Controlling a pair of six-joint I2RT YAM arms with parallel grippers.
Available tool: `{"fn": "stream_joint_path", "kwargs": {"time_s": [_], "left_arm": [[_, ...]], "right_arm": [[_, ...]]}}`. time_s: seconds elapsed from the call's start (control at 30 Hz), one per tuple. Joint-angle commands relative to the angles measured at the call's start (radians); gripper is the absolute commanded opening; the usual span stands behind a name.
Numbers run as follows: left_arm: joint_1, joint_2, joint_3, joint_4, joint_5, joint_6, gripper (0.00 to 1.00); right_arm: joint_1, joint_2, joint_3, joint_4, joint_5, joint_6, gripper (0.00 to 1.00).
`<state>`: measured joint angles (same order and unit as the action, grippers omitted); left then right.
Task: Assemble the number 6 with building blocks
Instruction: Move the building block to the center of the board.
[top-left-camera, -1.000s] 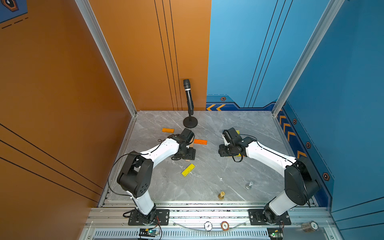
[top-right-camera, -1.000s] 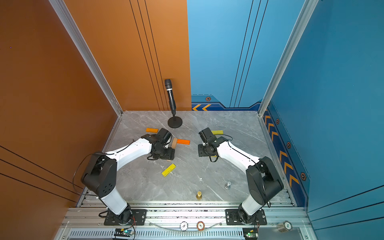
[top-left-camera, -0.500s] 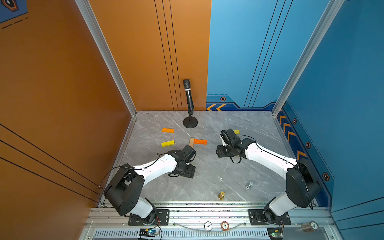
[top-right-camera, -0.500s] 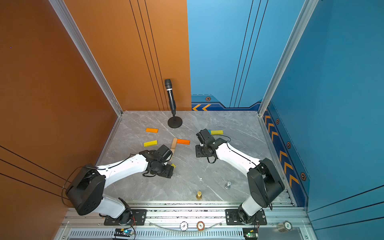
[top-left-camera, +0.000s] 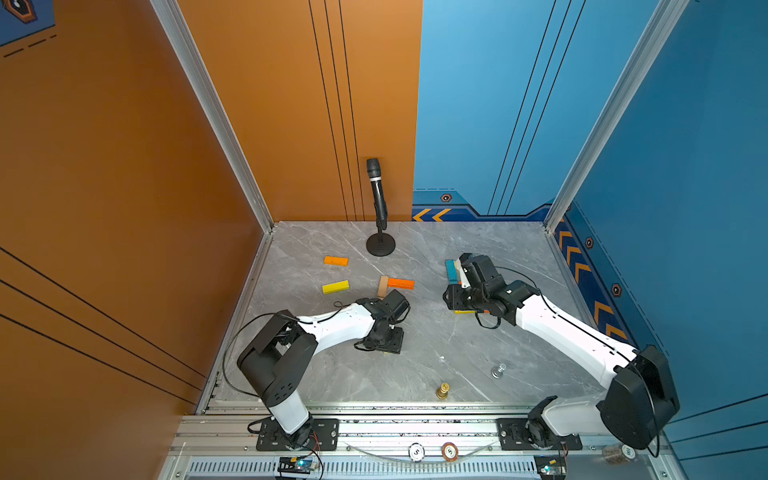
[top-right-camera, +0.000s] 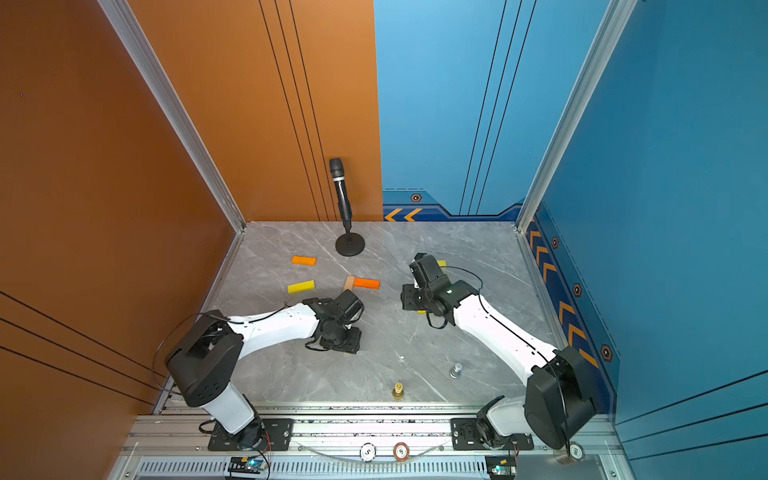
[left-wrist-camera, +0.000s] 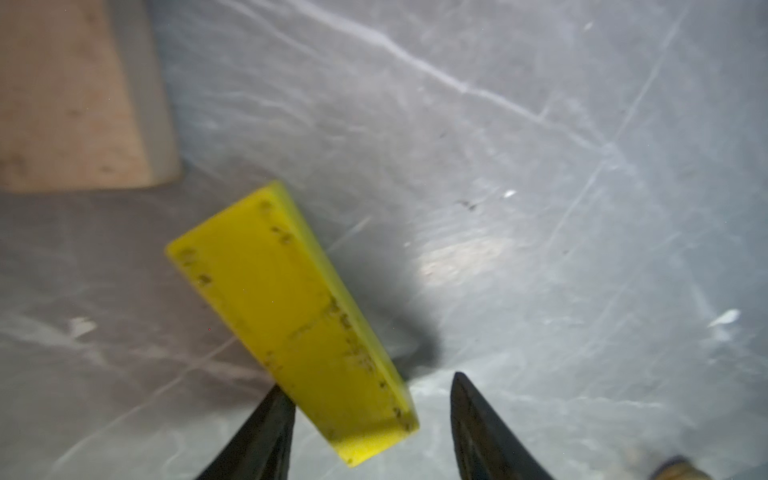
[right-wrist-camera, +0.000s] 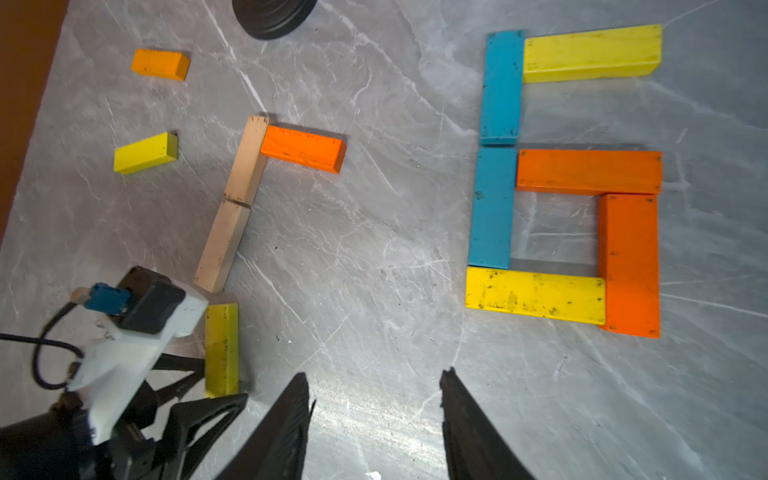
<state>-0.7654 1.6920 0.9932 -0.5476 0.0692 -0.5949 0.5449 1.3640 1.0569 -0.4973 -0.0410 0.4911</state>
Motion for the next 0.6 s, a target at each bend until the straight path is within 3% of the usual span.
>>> {"fn": "stream_joint_path", "kwargs": {"time_s": [0.0, 0.13, 0.27, 0.57], "left_arm": [[-0.025, 0.041, 0.064, 0.087, 0.100, -0.118, 0.63], [-0.027, 0.074, 0.150, 0.132, 0.154, -0.132, 0.72], [0.017, 0.012, 0.149, 0.108, 0.184, -0.126, 0.77], [0.241, -0.271, 0.012, -0.057, 0.170, -0.070, 0.84]], "right_arm": [[-0.022, -0.047, -0.024, -0.025, 0.016, 0.021, 0.52], [-0.026, -0.059, -0.028, -0.049, 0.025, 0.005, 0.52], [-0.018, -0.064, -0.029, -0.067, 0.015, -0.023, 0.52], [0.105, 0.026, 0.016, -0.115, 0.051, -0.063, 0.54]]}}
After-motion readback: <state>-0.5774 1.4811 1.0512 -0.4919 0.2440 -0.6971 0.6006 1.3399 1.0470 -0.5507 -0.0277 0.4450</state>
